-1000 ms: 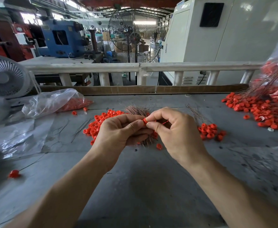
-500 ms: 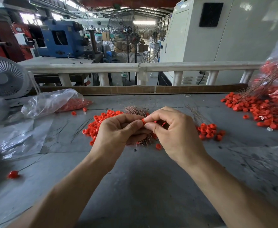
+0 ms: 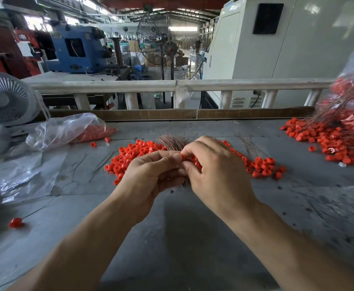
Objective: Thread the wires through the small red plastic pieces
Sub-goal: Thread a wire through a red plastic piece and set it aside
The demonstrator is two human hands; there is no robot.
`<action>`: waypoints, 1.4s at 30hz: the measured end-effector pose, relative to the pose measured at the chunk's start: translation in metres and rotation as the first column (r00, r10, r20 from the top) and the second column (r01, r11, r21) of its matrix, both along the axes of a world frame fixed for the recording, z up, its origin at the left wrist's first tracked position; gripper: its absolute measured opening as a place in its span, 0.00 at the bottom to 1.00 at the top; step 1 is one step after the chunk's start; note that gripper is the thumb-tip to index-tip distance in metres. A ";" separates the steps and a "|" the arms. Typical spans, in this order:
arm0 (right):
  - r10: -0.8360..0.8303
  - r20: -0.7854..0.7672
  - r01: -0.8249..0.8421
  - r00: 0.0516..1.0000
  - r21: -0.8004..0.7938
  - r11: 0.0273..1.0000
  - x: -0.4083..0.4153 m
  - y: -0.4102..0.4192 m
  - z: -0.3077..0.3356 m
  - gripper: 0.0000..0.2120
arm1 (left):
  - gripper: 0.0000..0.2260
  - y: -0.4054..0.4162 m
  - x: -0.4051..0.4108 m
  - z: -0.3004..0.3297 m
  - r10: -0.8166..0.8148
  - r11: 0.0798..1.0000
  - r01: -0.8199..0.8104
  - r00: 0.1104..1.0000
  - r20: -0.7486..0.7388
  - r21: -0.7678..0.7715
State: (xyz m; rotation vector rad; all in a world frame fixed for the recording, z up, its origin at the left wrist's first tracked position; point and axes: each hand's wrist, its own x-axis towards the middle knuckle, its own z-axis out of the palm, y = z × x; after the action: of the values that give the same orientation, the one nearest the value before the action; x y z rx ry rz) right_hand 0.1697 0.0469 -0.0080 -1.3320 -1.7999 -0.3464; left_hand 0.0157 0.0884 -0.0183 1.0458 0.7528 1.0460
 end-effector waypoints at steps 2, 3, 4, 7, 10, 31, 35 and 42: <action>0.003 -0.022 -0.002 1.000 0.005 1.000 0.001 0.000 0.000 0.05 | 0.10 0.000 0.000 0.000 -0.007 1.000 0.007 1.000 0.002 0.000; -0.002 -0.030 0.003 1.000 0.005 1.000 0.001 0.001 0.000 0.05 | 0.09 0.001 -0.001 0.000 -0.011 1.000 0.011 1.000 0.002 0.004; -0.007 -0.034 0.007 0.999 0.005 1.000 0.001 0.001 0.000 0.04 | 0.09 0.001 -0.001 0.000 -0.014 1.000 0.014 1.000 0.003 0.009; -0.016 -0.029 0.016 0.999 0.013 1.000 0.000 0.001 -0.001 0.04 | 0.10 0.001 0.000 0.000 -0.017 1.000 0.017 1.000 0.005 0.014; -0.016 -0.028 0.016 0.999 0.035 0.999 0.001 0.002 0.000 0.04 | 0.11 0.001 -0.001 0.000 -0.025 0.999 0.025 1.000 0.002 0.027; 0.111 0.009 -0.112 0.994 0.037 0.993 0.005 0.007 -0.003 0.07 | 0.13 0.005 -0.003 -0.001 0.031 0.997 -0.036 0.998 0.061 0.075; 0.134 -0.012 -0.133 0.991 0.065 0.989 0.004 0.008 -0.004 0.05 | 0.11 0.006 -0.002 0.000 0.047 0.996 -0.054 0.993 0.104 0.071; 0.200 -0.103 -0.200 0.974 0.014 0.980 0.002 0.009 -0.006 0.06 | 0.11 0.006 -0.002 0.003 0.070 0.997 -0.074 0.983 0.171 0.016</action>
State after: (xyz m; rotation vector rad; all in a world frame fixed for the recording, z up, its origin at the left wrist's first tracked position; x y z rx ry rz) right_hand 0.1718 0.0558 -0.0144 -1.1332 -1.8254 -0.1672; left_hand 0.0139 0.0944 -0.0157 0.9401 0.6452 1.1926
